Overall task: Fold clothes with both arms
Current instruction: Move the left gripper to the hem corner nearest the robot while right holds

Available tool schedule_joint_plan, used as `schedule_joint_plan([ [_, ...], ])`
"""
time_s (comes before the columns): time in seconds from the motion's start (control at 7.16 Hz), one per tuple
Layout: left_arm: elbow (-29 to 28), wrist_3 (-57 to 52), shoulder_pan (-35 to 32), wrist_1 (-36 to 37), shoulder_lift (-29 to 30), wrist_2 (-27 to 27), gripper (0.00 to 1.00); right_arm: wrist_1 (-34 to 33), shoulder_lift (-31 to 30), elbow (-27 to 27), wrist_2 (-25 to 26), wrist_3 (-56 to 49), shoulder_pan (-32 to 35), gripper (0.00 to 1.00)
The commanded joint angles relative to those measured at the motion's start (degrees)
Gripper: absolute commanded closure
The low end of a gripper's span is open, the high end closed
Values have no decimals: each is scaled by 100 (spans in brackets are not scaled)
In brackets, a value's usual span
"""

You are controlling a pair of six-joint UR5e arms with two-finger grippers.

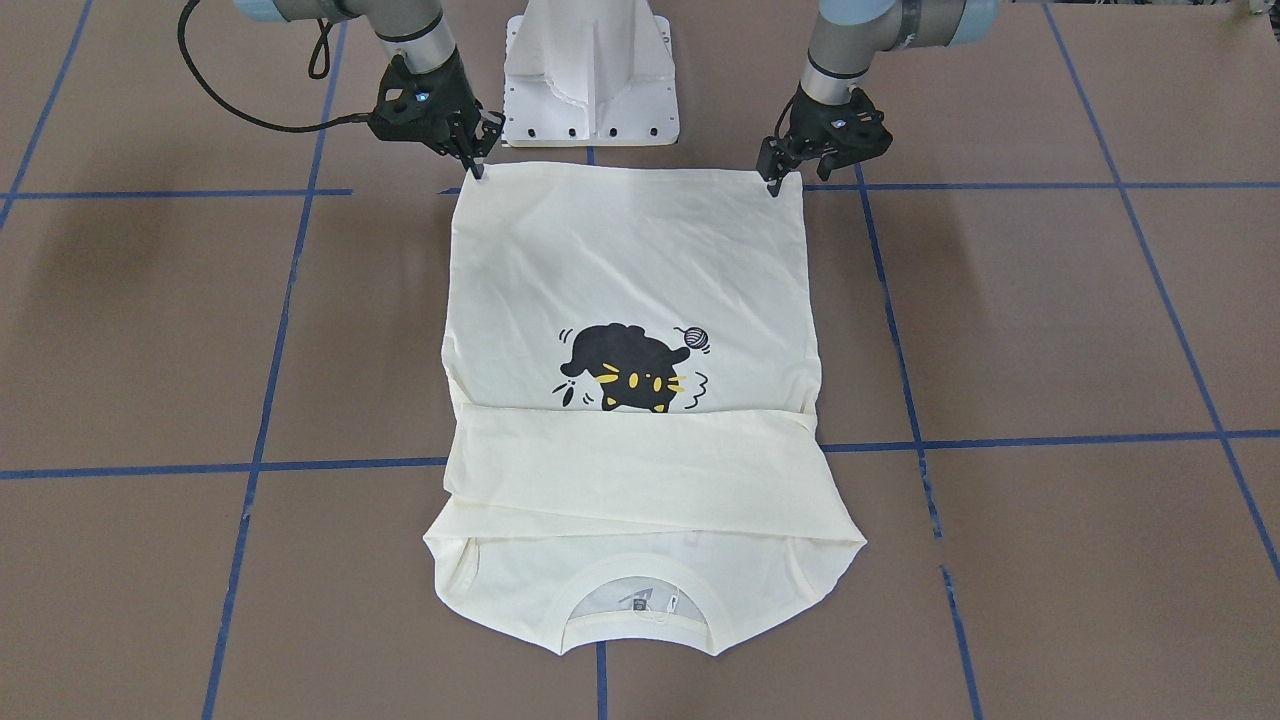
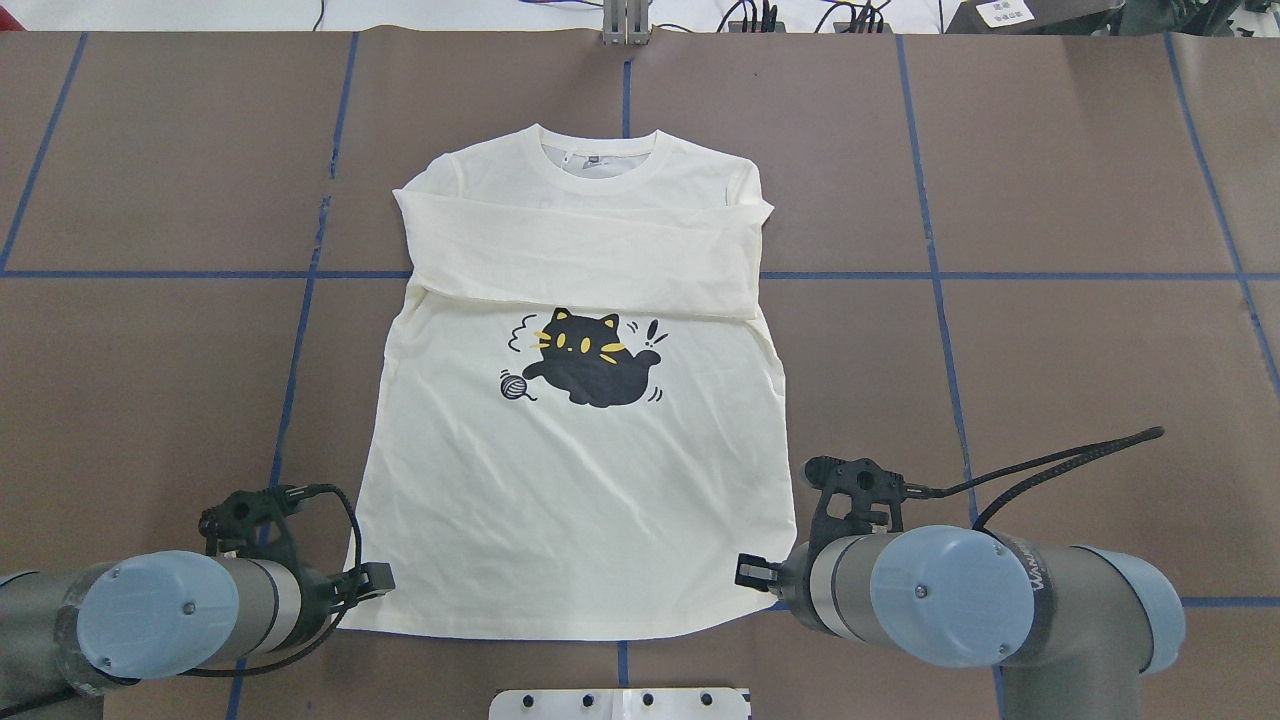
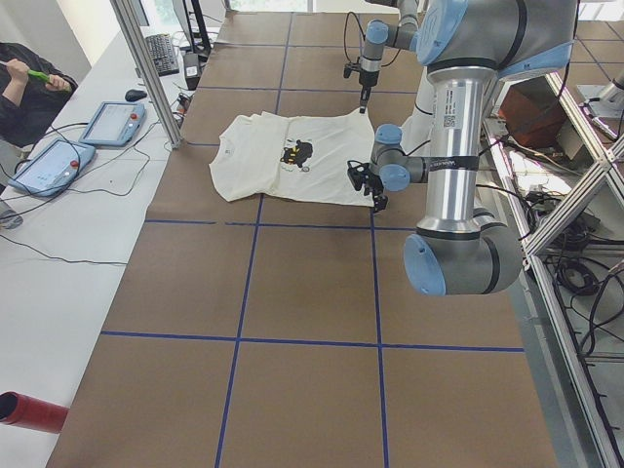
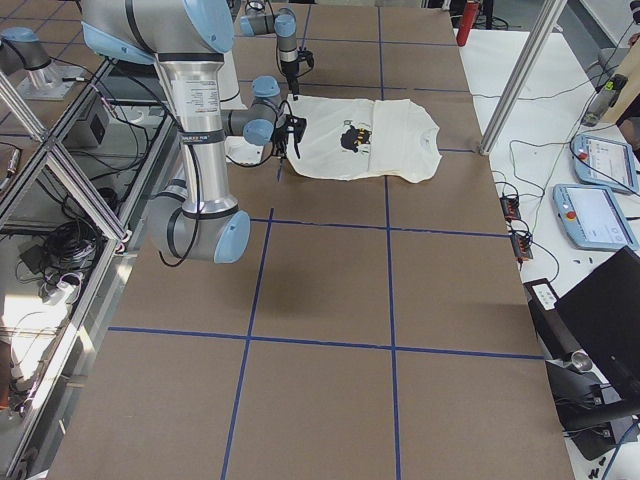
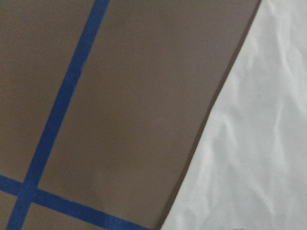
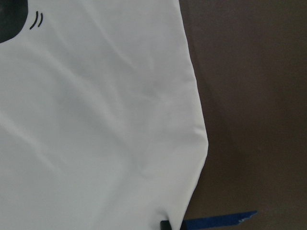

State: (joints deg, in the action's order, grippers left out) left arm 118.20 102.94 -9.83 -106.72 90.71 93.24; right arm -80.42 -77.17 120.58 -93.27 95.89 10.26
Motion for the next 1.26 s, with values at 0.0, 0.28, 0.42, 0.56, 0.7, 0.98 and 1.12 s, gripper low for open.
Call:
schedule_joint_plan([
  [0.0, 1, 15, 16, 20, 0, 10, 31, 0, 0, 0, -16, 0, 28, 100],
  [0.28, 18, 15, 25, 169, 52, 10, 57, 0, 0, 9, -24, 0, 55, 100],
  [0.42, 19, 15, 25, 169, 52, 10, 66, 0, 0, 9, -24, 0, 55, 100],
  [0.56, 27, 15, 25, 178, 52, 10, 73, 0, -9, 9, -24, 0, 55, 100],
  [0.7, 27, 15, 25, 178, 52, 10, 78, 0, -9, 0, -24, 0, 46, 100],
  [0.98, 141, 6, 25, 213, 61, 10, 87, 0, -9, 0, -33, 0, 55, 100],
  [1.12, 211, -2, 25, 222, 52, 10, 100, 0, -26, 0, -33, 0, 55, 100],
])
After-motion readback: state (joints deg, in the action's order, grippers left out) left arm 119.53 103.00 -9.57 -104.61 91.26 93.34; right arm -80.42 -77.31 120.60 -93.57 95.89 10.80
